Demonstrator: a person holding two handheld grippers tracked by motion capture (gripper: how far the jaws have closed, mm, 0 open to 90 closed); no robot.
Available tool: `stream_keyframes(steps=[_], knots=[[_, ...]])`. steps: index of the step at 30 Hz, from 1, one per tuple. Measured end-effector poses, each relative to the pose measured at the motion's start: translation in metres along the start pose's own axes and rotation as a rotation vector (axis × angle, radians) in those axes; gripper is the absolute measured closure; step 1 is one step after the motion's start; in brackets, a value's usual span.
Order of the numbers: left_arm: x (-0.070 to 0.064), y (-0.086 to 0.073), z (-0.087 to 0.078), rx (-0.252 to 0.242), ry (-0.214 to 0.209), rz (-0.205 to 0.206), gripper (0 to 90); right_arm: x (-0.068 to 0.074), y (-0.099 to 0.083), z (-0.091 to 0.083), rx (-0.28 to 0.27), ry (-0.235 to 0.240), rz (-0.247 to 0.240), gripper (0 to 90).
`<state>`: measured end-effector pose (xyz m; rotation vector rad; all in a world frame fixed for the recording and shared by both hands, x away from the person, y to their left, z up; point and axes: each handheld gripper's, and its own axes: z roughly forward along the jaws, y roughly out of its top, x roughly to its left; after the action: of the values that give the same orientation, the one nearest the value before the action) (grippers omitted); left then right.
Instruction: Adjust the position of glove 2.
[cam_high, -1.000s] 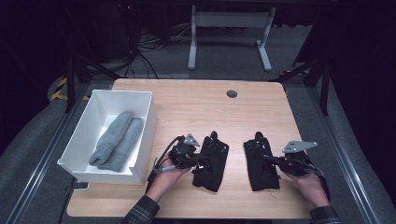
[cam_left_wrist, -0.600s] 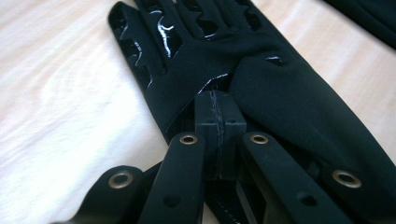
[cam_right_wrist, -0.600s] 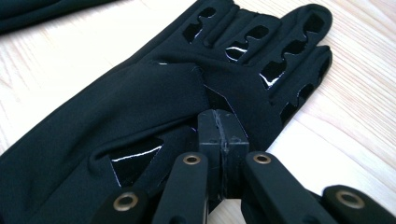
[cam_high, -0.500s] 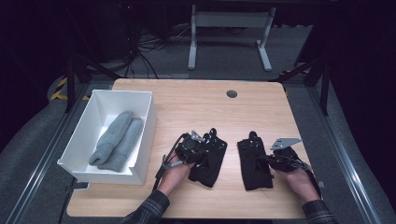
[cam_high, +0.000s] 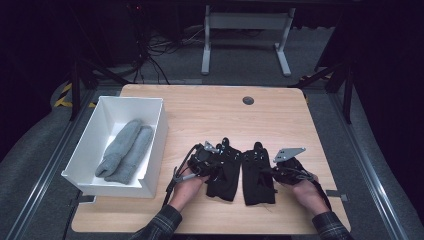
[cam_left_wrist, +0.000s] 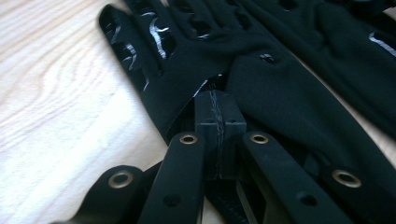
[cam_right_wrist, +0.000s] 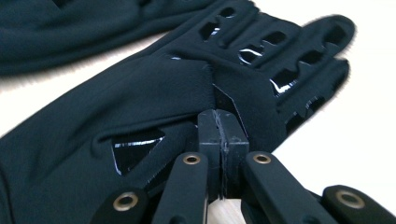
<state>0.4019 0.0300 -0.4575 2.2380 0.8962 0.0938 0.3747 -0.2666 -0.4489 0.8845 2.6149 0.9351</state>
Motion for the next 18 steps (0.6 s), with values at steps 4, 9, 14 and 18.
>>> stream_keyframes(steps=[4,9,14,18], knots=[[-0.002,0.0,-0.002,-0.005,-0.009,0.01,88.8,0.007,0.003,0.001,0.0,0.005,-0.019,90.0],[0.007,0.0,-0.016,-0.044,0.043,-0.015,80.2,0.001,-0.001,-0.01,-0.045,-0.015,0.006,90.0],[0.018,-0.001,-0.013,-0.045,0.04,-0.061,72.4,-0.01,-0.008,-0.014,-0.046,-0.037,0.041,90.0],[0.016,-0.002,-0.006,-0.018,0.047,-0.053,71.3,-0.014,-0.012,-0.016,-0.041,-0.042,0.058,90.0]])
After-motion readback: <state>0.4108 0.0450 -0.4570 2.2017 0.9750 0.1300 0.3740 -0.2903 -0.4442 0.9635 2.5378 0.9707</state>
